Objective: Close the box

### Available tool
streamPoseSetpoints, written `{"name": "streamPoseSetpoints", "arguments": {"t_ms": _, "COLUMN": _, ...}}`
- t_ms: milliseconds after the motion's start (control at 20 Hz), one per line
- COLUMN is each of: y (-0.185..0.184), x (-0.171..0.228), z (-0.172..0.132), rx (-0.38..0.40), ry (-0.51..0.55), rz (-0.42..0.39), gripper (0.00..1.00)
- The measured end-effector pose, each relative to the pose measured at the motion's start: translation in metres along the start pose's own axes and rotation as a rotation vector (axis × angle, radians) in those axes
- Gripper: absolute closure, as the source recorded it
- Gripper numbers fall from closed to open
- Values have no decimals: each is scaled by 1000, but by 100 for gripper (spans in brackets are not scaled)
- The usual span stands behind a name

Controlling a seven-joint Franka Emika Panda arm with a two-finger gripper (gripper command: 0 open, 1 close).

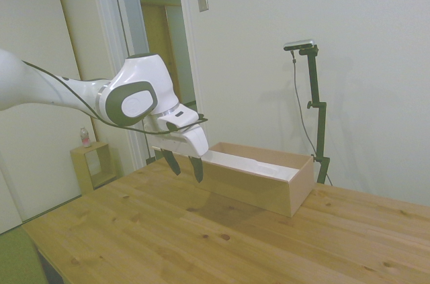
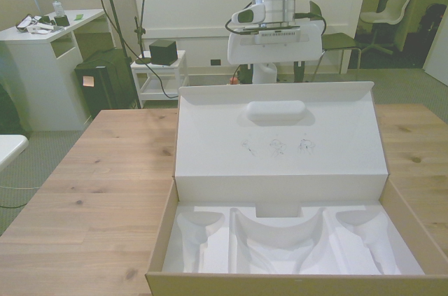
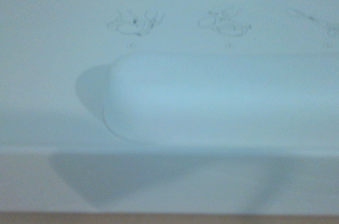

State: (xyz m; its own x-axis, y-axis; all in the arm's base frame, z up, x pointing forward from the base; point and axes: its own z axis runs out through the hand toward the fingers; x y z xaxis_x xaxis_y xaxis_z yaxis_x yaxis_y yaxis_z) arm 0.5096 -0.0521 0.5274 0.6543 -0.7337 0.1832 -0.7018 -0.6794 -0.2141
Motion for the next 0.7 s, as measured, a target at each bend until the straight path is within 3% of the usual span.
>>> {"name": "streamPoseSetpoints", "arguments": {"t_ms": 700, "y": -39, "x": 55, "z": -39, "rx": 17, "ry": 27, "rz": -1, "gripper": 0}}
